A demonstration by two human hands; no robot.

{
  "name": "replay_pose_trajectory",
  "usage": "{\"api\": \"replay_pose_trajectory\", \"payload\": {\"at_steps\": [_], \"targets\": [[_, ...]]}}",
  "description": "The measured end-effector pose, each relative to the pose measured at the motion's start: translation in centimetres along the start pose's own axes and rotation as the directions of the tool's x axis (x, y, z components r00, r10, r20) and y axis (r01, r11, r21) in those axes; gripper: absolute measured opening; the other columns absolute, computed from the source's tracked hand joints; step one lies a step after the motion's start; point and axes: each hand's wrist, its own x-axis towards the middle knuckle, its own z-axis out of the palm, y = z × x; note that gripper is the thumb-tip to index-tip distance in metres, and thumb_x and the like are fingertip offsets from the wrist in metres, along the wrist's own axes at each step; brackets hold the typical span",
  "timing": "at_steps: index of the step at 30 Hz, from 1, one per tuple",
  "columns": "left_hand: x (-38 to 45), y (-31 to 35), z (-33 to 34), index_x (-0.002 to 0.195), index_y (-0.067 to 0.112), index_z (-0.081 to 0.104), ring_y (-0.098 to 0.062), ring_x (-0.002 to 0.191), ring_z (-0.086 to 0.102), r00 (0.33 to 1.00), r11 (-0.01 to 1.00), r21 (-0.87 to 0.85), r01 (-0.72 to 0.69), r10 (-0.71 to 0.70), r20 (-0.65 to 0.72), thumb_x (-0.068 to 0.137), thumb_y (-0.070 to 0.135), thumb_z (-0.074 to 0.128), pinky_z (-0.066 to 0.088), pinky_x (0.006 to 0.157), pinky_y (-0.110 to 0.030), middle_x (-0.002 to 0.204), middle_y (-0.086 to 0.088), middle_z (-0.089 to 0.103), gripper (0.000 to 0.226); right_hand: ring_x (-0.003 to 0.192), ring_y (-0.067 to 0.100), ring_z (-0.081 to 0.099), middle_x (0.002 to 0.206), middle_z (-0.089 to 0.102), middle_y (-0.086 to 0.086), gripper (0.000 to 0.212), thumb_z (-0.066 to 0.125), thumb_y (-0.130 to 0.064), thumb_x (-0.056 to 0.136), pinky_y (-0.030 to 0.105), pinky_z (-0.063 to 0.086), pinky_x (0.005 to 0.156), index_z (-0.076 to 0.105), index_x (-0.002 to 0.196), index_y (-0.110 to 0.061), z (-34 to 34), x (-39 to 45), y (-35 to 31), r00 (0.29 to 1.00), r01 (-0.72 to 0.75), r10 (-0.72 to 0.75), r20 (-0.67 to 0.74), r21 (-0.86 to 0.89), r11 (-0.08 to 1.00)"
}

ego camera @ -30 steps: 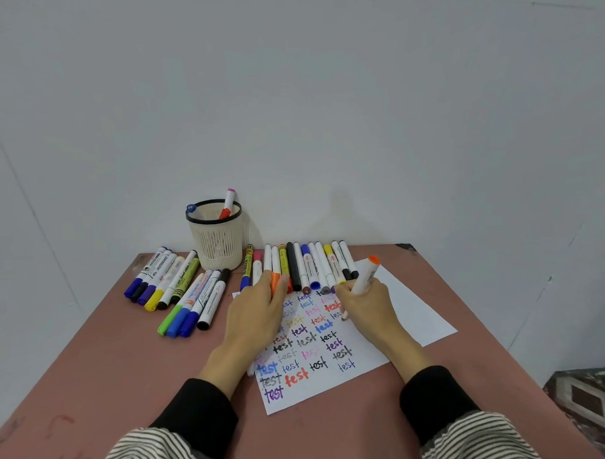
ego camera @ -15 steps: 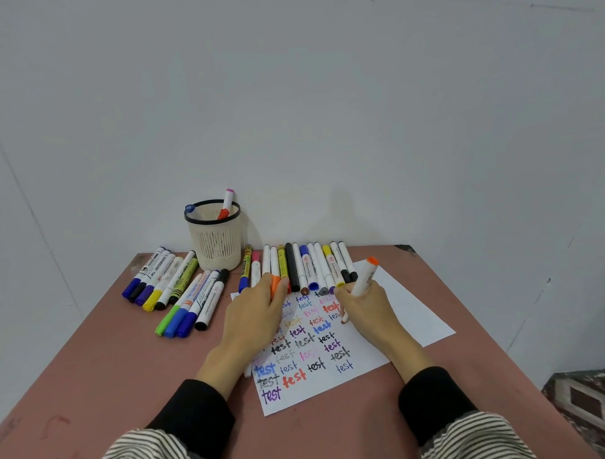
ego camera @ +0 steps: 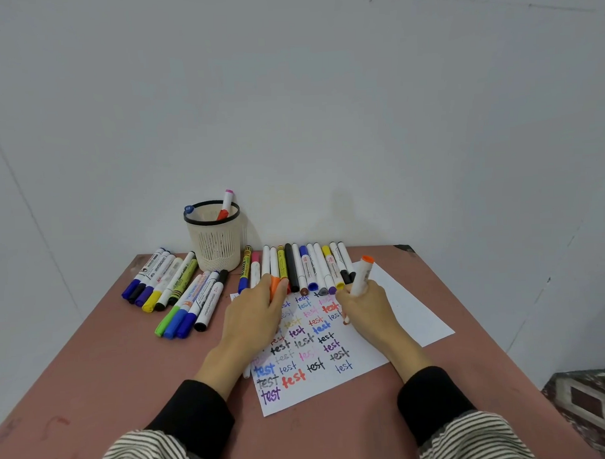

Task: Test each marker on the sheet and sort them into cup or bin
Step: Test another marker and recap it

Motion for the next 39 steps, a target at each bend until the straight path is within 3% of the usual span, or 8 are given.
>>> {"api": "replay_pose_trajectory", "payload": {"at_steps": [6,10,17,21,24,31,35,39], "targets": [[-0.1,0.3,-0.2,0.086,0.021,0.047,-0.01,0.059,0.049,1.0,0.999,0.042,-0.008,0.008,-0.006,0.101,0.05,0.029,0.043,0.057,-0.032,0.063,0.005,0.05,0.038,0.052,0.012,0.043,0.057,0.049,0.0,0.035,0.056,-0.023,0.093,0.025,0.036,0.055,0.045,0.061,-0.014,0.0,-0.2,-0.2,1.0,0.016,-0.016,-0.013,-0.013,1.0],[-0.1,0.3,-0.2,0.09,0.021,0.048,-0.011,0.061,0.054,1.0,1.0,0.026,-0.013,0.013,0.014,0.101,0.052,0.029,0.048,0.061,-0.034,0.066,0.004,0.055,0.038,0.051,0.01,0.041,0.056,0.047,-0.004,0.034,0.055,-0.023,0.094,0.021,0.032,0.051,0.045,0.062,-0.017,0.0,-0.3,-0.2,0.999,0.025,-0.026,-0.023,-0.055,0.998],[-0.1,0.3,-0.2,0.096,0.023,0.043,-0.012,0.064,0.059,0.999,1.0,0.007,-0.024,0.024,0.037,0.102,0.049,0.029,0.044,0.055,-0.031,0.069,0.003,0.056,0.03,0.059,0.015,0.044,0.062,0.051,0.009,0.05,0.062,-0.034,0.093,0.019,0.036,0.054,0.053,0.07,0.009,-0.4,-0.5,-1.2,0.993,0.065,-0.042,-0.107,0.217,0.974],[-0.2,0.4,-0.4,0.096,0.022,0.043,-0.011,0.059,0.052,0.999,0.999,-0.034,-0.042,0.043,0.02,0.102,0.046,0.031,0.035,0.052,-0.029,0.065,0.004,0.052,0.028,0.053,0.007,0.041,0.054,0.05,-0.007,0.027,0.053,-0.019,0.096,0.022,0.032,0.05,0.062,0.072,-0.009,-0.8,-0.3,-1.4,0.999,-0.015,0.028,-0.029,0.39,0.921],[-0.2,0.5,-0.5,0.1,0.021,0.044,-0.01,0.056,0.049,0.999,0.997,-0.055,-0.049,0.05,0.014,0.102,0.045,0.031,0.034,0.052,-0.028,0.064,0.004,0.051,0.028,0.05,0.008,0.04,0.062,0.052,0.002,0.013,0.052,-0.011,0.096,0.02,0.032,0.044,0.058,0.085,-0.007,-1.0,-0.3,-1.6,0.997,-0.068,0.073,0.01,0.505,0.861],[-0.9,1.4,-1.3,0.112,0.028,0.035,-0.013,0.066,0.059,0.997,0.975,-0.209,-0.08,0.081,-0.007,0.099,0.052,0.024,0.042,0.058,-0.027,0.083,-0.001,0.061,0.03,0.064,0.011,0.058,0.075,0.067,0.004,0.024,0.076,-0.023,0.083,0.024,0.05,0.063,0.068,0.099,-0.007,-1.4,0.2,-1.4,0.995,-0.092,0.098,0.009,0.43,0.898],[-1.0,1.5,-1.3,0.108,0.028,0.033,-0.011,0.068,0.056,0.99,0.962,-0.24,-0.127,0.137,0.025,0.101,0.046,0.025,0.046,0.061,-0.031,0.086,0.002,0.056,0.021,0.088,0.016,0.069,0.092,0.075,0.004,0.027,0.076,-0.005,0.08,0.026,0.056,0.084,0.071,0.106,-0.005,-1.9,0.1,-1.6,0.999,-0.037,0.021,0.033,0.591,0.806],[-0.8,1.1,-0.8,0.106,0.03,0.04,-0.004,0.083,0.053,0.982,0.955,-0.245,-0.169,0.183,0.035,0.102,0.039,0.036,0.046,0.071,-0.025,0.095,0.012,0.051,0.012,0.092,0.019,0.068,0.102,0.072,0.014,0.021,0.063,0.003,0.087,0.025,0.056,0.084,0.068,0.108,0.002,-2.0,-0.2,-2.3,0.991,-0.111,0.018,0.13,0.757,0.644]]}}
